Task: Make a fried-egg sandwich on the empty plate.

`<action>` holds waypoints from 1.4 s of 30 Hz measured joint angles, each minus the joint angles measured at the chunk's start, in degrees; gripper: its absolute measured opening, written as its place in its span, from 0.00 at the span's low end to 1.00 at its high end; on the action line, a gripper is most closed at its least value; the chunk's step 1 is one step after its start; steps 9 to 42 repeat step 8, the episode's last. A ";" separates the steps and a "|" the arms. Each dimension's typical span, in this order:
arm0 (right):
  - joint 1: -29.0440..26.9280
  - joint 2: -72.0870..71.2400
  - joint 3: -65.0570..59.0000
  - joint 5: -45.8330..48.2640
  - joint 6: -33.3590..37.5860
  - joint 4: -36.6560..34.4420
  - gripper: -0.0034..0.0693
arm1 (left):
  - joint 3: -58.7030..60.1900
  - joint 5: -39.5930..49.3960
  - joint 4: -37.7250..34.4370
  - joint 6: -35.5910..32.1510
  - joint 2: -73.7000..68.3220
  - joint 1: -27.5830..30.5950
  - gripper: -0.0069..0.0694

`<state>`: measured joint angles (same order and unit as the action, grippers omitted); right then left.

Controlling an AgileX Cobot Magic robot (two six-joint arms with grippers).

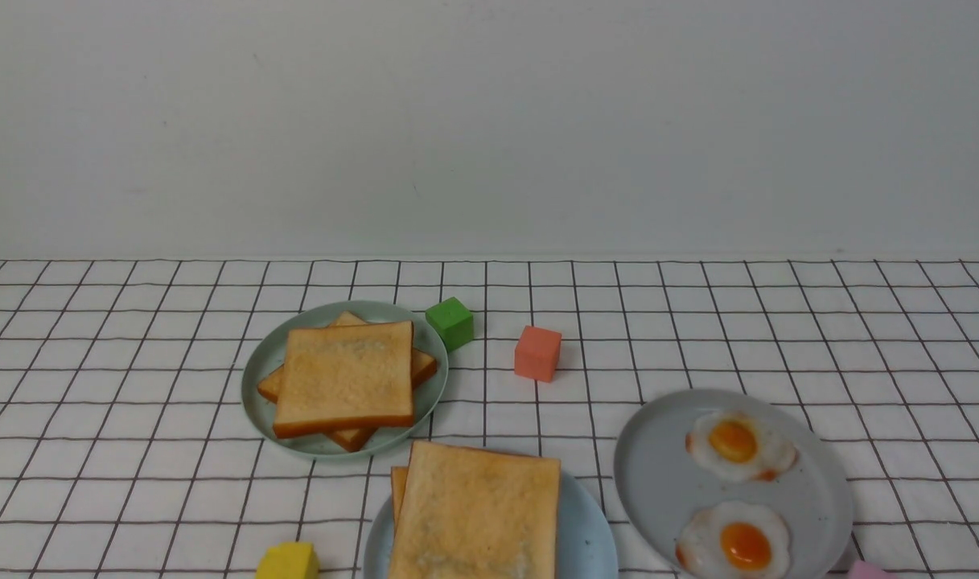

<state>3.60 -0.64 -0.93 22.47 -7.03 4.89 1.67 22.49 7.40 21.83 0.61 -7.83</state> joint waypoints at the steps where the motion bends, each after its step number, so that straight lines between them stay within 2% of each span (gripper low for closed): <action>1: 0.00 0.00 0.00 0.00 0.00 0.00 0.28 | 0.00 0.00 0.00 0.00 0.00 0.00 0.21; 42: 0.00 0.00 0.00 0.00 0.00 0.00 0.30 | 0.00 0.00 0.00 0.00 0.00 0.00 0.21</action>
